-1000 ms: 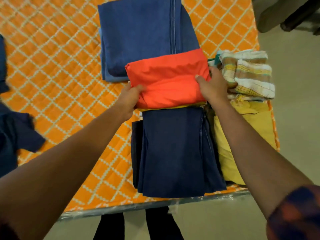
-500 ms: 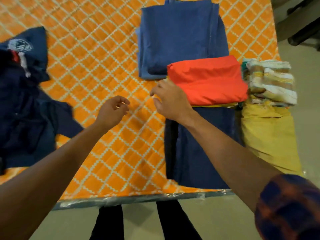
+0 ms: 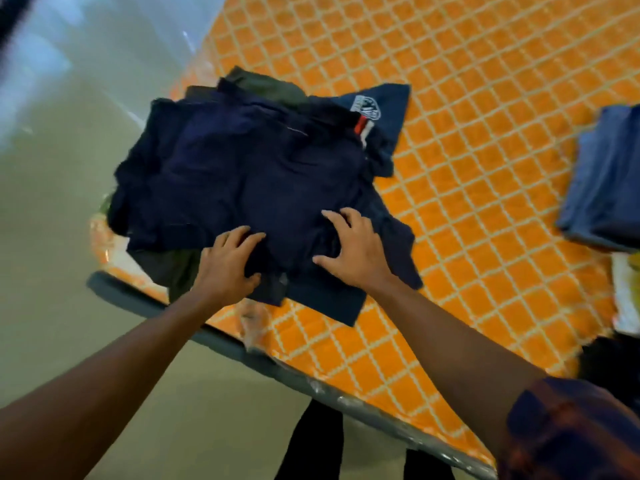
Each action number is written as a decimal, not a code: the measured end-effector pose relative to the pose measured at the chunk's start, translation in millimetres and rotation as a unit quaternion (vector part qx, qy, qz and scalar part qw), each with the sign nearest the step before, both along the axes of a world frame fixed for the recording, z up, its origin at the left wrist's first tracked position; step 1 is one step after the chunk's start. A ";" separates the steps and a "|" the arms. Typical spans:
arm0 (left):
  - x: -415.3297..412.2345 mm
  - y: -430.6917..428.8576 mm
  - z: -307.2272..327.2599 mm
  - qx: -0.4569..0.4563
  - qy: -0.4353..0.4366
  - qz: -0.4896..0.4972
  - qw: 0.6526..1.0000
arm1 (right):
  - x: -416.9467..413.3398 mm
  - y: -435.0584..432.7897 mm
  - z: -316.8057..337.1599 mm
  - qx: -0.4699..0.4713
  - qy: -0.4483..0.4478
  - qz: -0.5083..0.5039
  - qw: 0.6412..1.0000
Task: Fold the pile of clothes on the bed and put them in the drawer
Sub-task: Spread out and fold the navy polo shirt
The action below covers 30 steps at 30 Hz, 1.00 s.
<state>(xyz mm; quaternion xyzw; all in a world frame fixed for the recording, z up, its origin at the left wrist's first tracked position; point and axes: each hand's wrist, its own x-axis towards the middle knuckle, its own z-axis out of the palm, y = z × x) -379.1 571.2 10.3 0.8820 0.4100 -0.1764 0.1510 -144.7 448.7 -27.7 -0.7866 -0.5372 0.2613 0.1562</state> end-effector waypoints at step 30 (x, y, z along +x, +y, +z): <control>42.8 -152.2 -10.6 -0.114 0.014 -0.161 0.980 | 21.0 -174.9 22.3 -0.208 0.046 0.021 0.977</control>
